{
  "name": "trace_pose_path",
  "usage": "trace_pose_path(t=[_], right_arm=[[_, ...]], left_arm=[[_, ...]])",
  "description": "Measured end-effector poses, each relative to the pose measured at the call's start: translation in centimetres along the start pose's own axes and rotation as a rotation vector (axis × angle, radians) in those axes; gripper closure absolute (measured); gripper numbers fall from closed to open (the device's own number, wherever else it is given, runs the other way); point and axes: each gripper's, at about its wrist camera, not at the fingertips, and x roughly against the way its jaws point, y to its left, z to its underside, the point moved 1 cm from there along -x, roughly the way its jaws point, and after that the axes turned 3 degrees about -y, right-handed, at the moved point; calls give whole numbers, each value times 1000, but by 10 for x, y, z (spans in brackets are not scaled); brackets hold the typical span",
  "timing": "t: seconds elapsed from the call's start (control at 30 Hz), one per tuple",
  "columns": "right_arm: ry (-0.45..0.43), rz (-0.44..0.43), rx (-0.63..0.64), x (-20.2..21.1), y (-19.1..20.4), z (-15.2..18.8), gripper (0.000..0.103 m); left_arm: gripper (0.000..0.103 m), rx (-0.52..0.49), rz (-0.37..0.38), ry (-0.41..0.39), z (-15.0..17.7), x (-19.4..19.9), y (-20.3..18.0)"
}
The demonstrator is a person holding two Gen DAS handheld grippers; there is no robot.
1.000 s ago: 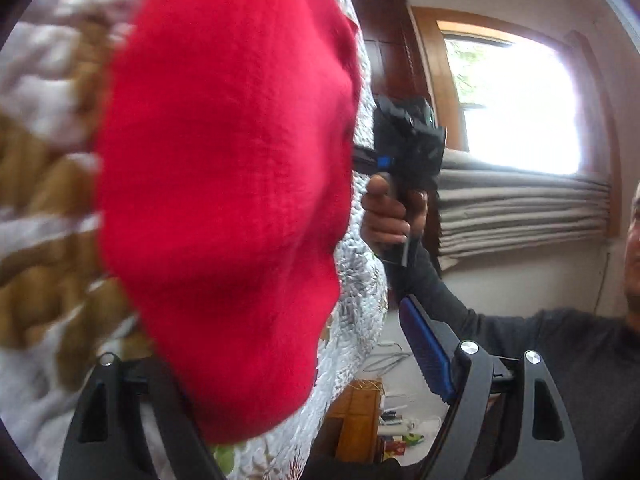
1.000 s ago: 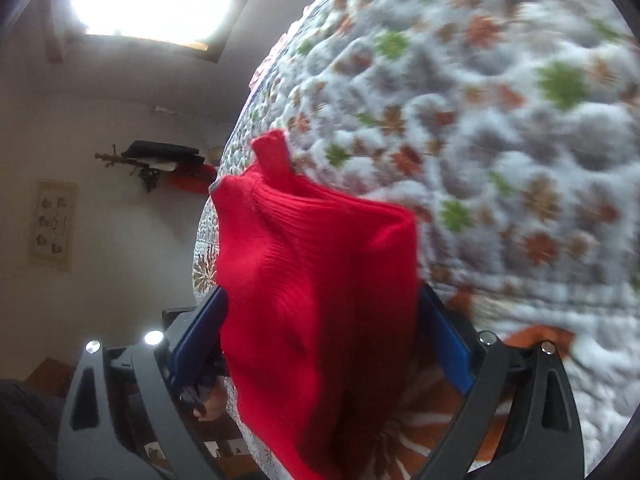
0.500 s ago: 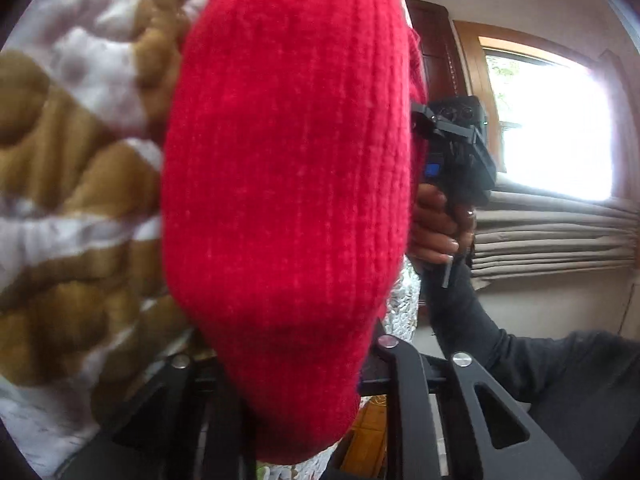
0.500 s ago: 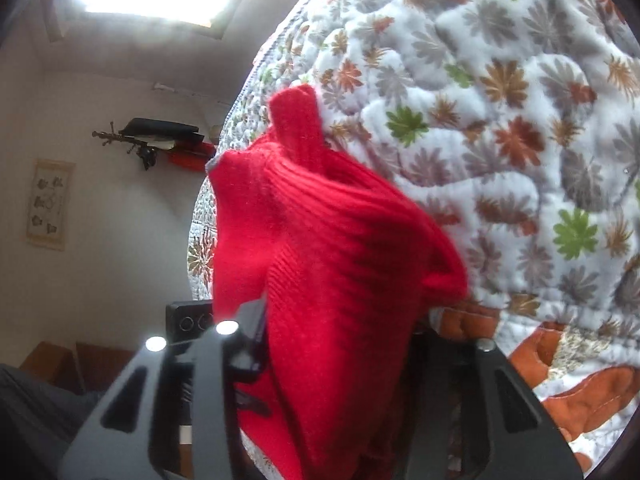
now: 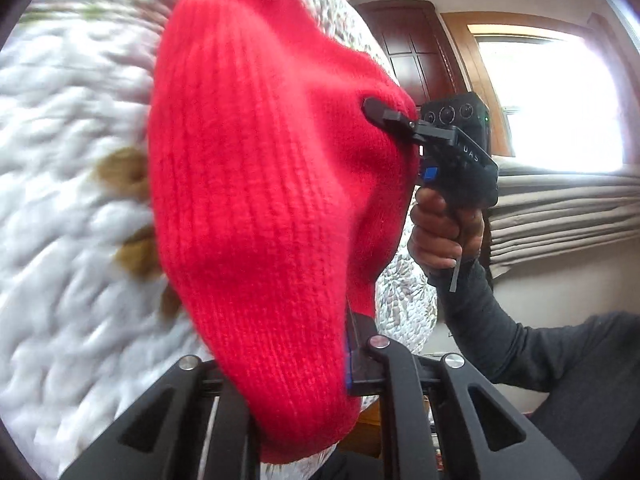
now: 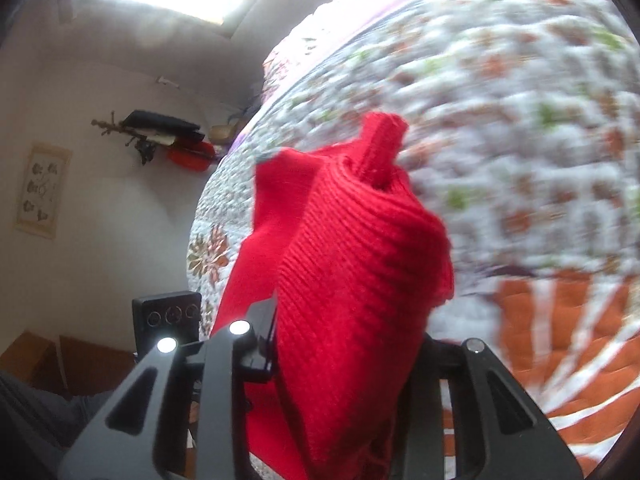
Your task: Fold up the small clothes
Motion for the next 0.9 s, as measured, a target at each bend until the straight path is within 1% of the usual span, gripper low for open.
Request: trace_pose_path(t=[0.1, 0.13, 0.17, 0.23, 0.3, 0.37, 0.4, 0.43, 0.47, 0.5, 0.53, 0.57, 0.6, 0.63, 0.67, 0.7, 0.73, 0.77, 0.8, 0.83, 0.87, 0.9], right_arm=[[35, -32, 39, -34, 37, 11, 72], [49, -45, 48, -45, 46, 16, 72], [71, -59, 61, -62, 60, 23, 73], [106, -84, 80, -88, 78, 33, 73], [141, -93, 117, -118, 96, 48, 72], [201, -90, 131, -151, 103, 65, 70], [223, -60, 131, -162, 103, 70, 65], [235, -12, 133, -172, 101, 72, 59], [221, 3, 109, -174, 97, 75, 56], [207, -6, 72, -170, 94, 75, 49], [175, 3, 32, -158, 94, 74, 43], [139, 18, 24, -145, 92, 74, 32], [103, 40, 20, -132, 95, 74, 30], [64, 76, 10, -117, 98, 75, 30], [46, 90, 5, -108, 99, 76, 34], [28, 103, 5, -101, 103, 77, 44], [18, 113, 9, -97, 108, 77, 49], [18, 120, 16, -96, 111, 76, 53], [16, 137, 23, -97, 115, 76, 54], [16, 141, 23, -95, 111, 77, 54], [21, 150, 17, -101, 113, 77, 58], [25, 161, 13, -108, 116, 79, 62]], left_arm=[[89, 13, -37, -38, 23, 38, 1], [89, 25, -54, -59, 38, 55, 4], [89, 34, -68, -74, 44, 64, 5], [89, 61, -87, -113, 67, 86, 10], [88, 95, -123, -143, 96, 106, 25], [87, 160, -159, -160, 119, 112, 47], [82, 185, -194, -160, 128, 105, 53], [69, 207, -229, -154, 133, 101, 64], [66, 237, -245, -142, 139, 96, 74], [64, 248, -226, -148, 145, 99, 78], [55, 240, -215, -154, 147, 102, 75], [49, 227, -222, -159, 148, 107, 69], [37, 206, -243, -172, 151, 116, 64], [32, 183, -276, -188, 157, 131, 59], [32, 171, -300, -198, 162, 140, 57], [32, 159, -323, -214, 167, 150, 51], [32, 142, -340, -239, 172, 163, 46], [32, 128, -349, -260, 177, 166, 39], [33, 106, -352, -286, 179, 174, 30], [34, 94, -346, -298, 173, 172, 26], [34, 56, -324, -317, 171, 175, 15], [34, 34, -309, -321, 170, 177, 12]])
